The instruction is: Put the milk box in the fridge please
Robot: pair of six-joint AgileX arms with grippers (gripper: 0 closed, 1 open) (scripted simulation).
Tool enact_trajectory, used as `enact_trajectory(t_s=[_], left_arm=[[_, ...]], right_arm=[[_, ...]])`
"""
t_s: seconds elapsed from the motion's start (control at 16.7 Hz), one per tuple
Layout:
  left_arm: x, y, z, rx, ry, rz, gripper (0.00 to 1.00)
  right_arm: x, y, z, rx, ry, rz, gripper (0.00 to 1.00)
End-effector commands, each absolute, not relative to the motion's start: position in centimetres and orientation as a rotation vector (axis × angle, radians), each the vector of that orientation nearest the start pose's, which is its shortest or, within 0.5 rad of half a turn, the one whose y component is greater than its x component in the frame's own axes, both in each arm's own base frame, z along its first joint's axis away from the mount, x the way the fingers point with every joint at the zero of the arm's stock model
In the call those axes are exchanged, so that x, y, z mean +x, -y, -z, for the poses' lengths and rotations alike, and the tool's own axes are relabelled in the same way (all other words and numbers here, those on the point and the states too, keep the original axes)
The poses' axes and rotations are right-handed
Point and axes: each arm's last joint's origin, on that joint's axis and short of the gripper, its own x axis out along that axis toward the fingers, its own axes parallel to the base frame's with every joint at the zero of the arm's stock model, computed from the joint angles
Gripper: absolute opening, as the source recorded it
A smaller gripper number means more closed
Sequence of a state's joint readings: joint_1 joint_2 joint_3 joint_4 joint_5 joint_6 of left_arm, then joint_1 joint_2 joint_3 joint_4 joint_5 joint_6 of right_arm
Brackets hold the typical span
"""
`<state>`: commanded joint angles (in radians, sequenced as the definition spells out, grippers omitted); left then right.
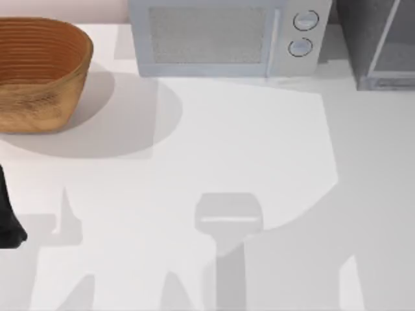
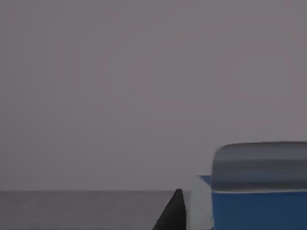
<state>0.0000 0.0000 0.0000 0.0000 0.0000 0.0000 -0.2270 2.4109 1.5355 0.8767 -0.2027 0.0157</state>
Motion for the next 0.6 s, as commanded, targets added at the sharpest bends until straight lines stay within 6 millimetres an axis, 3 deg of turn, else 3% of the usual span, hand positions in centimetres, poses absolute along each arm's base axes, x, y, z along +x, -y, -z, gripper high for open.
enact_trajectory(t_s=[0.18,0.42,0.6], left_arm=[[10.57,0.12,-16.00,0.000,0.000,0.000,1.00],[10.57,0.12,-16.00,0.000,0.000,0.000,1.00],[10.57,0.12,-16.00,0.000,0.000,0.000,1.00]], right_arm=[[52.40,10.28,-12.91,0.005,-0.008,-0.006,0.00],[52.44,10.27,-12.92,0.005,-0.008,-0.006,0.00],[52.44,10.27,-12.92,0.005,-0.008,-0.006,0.23]])
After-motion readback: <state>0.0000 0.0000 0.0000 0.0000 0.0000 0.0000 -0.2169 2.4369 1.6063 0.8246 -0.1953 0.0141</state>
